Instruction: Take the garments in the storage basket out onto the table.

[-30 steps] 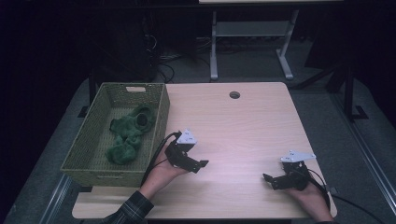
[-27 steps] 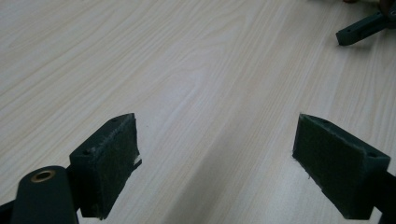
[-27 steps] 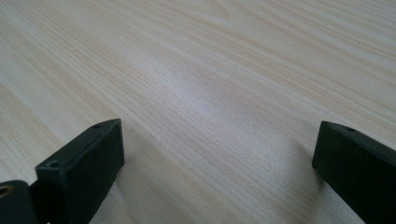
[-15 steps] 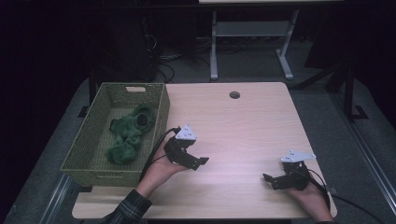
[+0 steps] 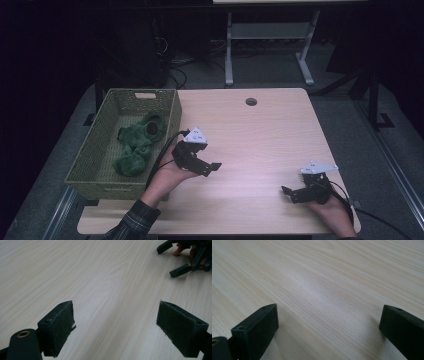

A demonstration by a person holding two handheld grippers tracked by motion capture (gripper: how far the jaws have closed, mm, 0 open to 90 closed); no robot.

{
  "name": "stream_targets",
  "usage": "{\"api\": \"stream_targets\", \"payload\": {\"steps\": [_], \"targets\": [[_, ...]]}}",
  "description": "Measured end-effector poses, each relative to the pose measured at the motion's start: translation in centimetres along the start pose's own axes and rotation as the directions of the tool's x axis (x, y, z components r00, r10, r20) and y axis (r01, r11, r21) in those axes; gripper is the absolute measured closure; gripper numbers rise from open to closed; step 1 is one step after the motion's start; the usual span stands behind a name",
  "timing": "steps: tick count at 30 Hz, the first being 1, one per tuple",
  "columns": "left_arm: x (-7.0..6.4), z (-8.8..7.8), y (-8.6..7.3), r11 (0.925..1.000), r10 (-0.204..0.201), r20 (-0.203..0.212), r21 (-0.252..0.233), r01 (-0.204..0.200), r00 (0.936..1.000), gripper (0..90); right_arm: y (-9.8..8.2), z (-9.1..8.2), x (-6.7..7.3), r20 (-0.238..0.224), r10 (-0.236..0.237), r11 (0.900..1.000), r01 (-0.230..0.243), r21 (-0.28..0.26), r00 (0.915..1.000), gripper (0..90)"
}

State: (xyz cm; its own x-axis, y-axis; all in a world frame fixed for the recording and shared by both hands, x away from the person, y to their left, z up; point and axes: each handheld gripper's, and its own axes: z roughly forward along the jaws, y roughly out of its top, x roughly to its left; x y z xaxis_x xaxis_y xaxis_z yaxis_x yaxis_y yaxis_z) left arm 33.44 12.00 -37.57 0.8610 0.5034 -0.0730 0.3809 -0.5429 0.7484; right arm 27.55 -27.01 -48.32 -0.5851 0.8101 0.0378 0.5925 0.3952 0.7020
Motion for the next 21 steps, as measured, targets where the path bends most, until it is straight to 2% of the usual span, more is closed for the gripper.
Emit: {"api": "stream_targets", "payload": {"steps": [14,19,20,21], "targets": [[1.6,-2.0,1.2,0.9997,-0.02,0.002,-0.016,0.02,0.9998,14.8,0.0,0.0,0.0,0.0,-0.005,1.0,0.005,-0.003,1.0,1.9],[2.4,-2.7,1.6,0.9998,-0.01,0.003,-0.016,0.01,0.9999,14.9,0.0,0.0,0.0,0.0,-0.005,1.0,0.005,-0.002,1.0,1.9],[2.4,-2.8,1.7,0.9995,-0.023,0.004,-0.023,0.023,0.9997,14.9,0.0,0.0,0.0,0.0,-0.005,1.0,0.005,-0.002,1.0,1.9],[2.7,-2.9,1.7,0.9997,-0.018,0.003,-0.019,0.018,0.9998,14.8,0.0,0.0,0.0,0.0,-0.005,1.0,0.005,-0.003,1.0,1.9]]}}
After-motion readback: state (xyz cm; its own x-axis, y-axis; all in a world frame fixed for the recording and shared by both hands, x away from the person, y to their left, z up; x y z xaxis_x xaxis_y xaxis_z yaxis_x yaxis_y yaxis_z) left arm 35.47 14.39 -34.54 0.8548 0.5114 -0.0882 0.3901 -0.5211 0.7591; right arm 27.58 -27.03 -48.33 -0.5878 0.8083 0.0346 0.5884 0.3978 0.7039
